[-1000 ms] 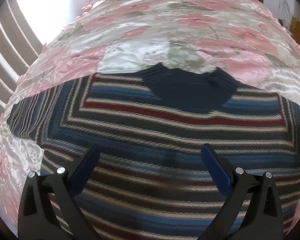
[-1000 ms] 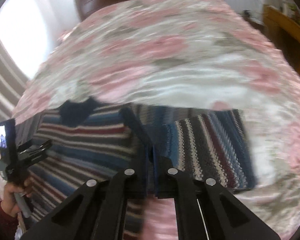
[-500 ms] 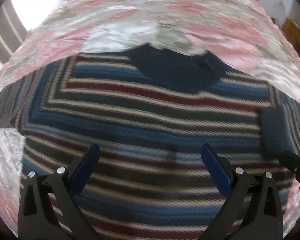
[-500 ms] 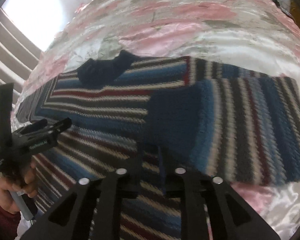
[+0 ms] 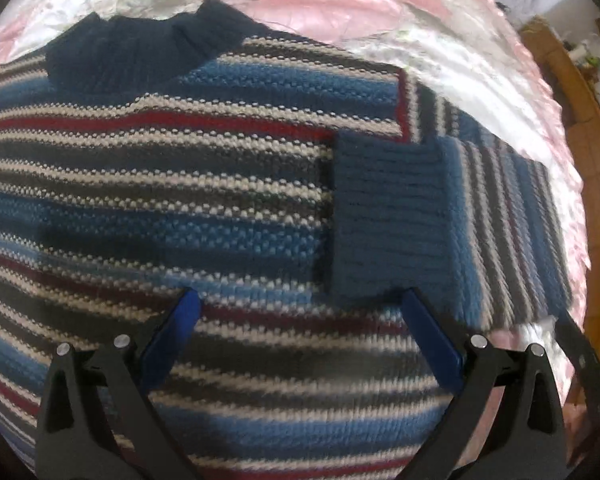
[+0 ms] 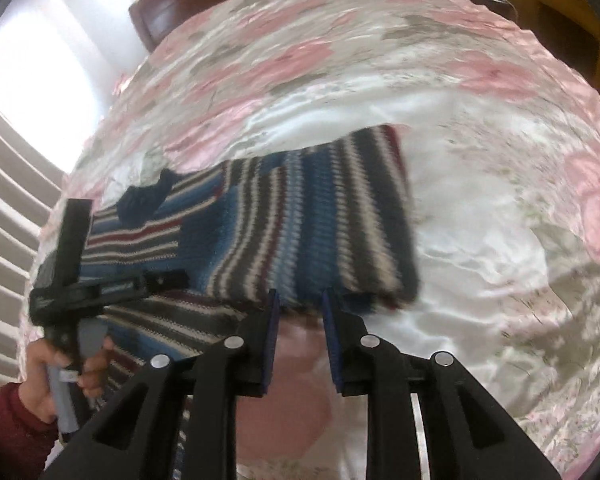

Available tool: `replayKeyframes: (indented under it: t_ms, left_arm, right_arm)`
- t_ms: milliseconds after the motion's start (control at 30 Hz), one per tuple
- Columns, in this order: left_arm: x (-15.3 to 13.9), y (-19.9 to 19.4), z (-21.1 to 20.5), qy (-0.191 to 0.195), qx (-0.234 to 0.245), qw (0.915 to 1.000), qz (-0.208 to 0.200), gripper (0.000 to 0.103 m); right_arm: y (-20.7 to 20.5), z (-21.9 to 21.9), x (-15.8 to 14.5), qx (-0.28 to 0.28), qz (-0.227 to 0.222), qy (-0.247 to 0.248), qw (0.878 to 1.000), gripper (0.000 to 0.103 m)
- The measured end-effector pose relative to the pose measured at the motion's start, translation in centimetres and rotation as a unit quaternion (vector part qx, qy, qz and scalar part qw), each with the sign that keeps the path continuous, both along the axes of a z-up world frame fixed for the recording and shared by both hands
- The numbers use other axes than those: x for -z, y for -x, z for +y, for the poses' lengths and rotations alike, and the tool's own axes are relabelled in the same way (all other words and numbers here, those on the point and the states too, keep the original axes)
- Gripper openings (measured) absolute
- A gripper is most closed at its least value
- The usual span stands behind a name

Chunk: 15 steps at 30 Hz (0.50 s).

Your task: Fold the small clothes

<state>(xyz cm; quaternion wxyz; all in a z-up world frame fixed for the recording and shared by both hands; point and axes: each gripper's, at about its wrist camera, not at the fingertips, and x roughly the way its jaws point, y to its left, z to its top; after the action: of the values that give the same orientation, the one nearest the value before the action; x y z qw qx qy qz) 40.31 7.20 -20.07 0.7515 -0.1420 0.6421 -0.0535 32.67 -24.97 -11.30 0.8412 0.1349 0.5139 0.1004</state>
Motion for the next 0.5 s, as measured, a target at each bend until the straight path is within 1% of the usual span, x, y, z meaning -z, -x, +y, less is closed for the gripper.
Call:
replayKeyframes:
  t_ms: [67,133,233,300,333,367,400,467,500]
  left_arm:
    - [-0.1,-0.2,-0.5,0.015,-0.013,0.9997,-0.011,0.099]
    - [-0.2,-0.4,-1.1,0.028,-0.017,0.9994,-0.013,0.099]
    - [-0.2,-0.5,-2.6,0.039,-0.009,0.9991,-0.013,0.099]
    - [-0.2,-0.4,-3.9,0.041,-0.002,0.999,-0.017,0.088]
    - [-0.3,-0.4,-4.3,0.034,0.0,0.9992,-0.018,0.076]
    - [-0.4,-0.4,-4.8,0.025,0.001,0.9995,-0.021,0.071]
    - [-0.5,-0.5,-5.1,0.019,0.0,0.9996,-0.023,0.068]
    - [-0.6,-0.4,-5.4,0.014,-0.005,0.9996,-0.025,0.051]
    - [-0.9,-0.6,-5.0,0.014,-0.008,0.9995,-0.026,0.046]
  right_arm:
    - [0.4,-0.5,0.2,0.0,-0.004,0.005,1.0,0.024]
    - [0.8,-1.1,0.4,0.001,-0.006,0.004,1.0,0.024]
    - [1.3,-2.0,0.8,0.005,-0.005,-0.006,1.0,0.024]
    - [1.6,-2.3,0.9,0.008,-0.007,-0.008,1.0,0.024]
    - [1.7,-2.5,1.0,0.008,-0.007,-0.008,1.0,0.024]
    - [1.8,-2.7,1.0,0.009,-0.007,-0.006,1.0,0.024]
    - [1.9,-2.6,1.0,0.01,-0.008,-0.004,1.0,0.024]
    - [2.0,-2.9,0.9,0.012,-0.008,-0.004,1.0,0.025]
    - [2.1,-3.1,0.8,0.014,-0.009,-0.003,1.0,0.025]
